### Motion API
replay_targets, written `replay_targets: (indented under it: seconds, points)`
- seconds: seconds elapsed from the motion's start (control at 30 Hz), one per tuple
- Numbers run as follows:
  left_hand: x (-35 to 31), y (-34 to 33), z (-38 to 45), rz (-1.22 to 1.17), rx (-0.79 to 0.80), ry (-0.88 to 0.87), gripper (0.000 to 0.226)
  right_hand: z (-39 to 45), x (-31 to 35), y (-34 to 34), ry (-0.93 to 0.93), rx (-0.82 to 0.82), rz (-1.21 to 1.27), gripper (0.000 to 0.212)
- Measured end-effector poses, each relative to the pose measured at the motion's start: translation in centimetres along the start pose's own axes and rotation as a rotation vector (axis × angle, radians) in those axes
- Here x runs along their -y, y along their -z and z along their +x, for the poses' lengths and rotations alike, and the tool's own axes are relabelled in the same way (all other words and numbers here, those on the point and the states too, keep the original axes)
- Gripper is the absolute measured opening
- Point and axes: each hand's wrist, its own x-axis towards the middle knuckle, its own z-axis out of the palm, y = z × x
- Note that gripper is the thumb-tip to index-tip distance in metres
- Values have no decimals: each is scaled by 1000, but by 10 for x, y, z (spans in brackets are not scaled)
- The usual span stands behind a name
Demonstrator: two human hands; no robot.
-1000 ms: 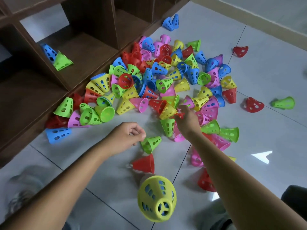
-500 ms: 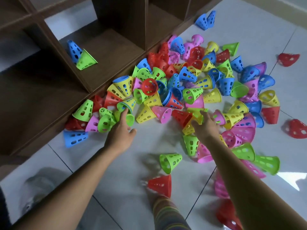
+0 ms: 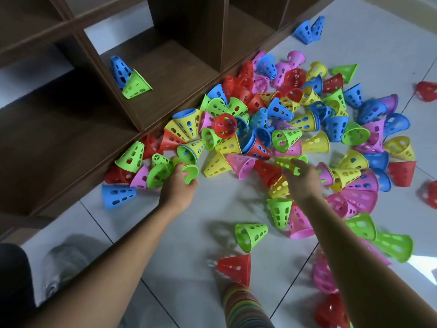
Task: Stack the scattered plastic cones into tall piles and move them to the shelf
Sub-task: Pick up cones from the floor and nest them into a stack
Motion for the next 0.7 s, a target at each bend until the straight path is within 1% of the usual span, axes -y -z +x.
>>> replay_targets:
  seconds: [0.13,0.3,0.47,0.57,0.63,0.7]
  points:
    - [-5,10,-7,-29,-47,5,41,-13,16,16,37,-22,9,44]
    - [-12,26,-25,-83,-108,-1,30,-35,27,40,45,-34,148,32]
    - [-33,44,-61,-111,-188,-85,15,-67,34,70,100,-25,249,22]
    - [-46,53,-83,-171,-207,-147,10,-92,39,89,99,18,371,14]
    - [-54,59,-96,-229,-212,-179,1,-109,42,100,93,42,481,9]
    - [-62,65,-109,-281,-203,-205,9,-125,45,110,75,66,591,9]
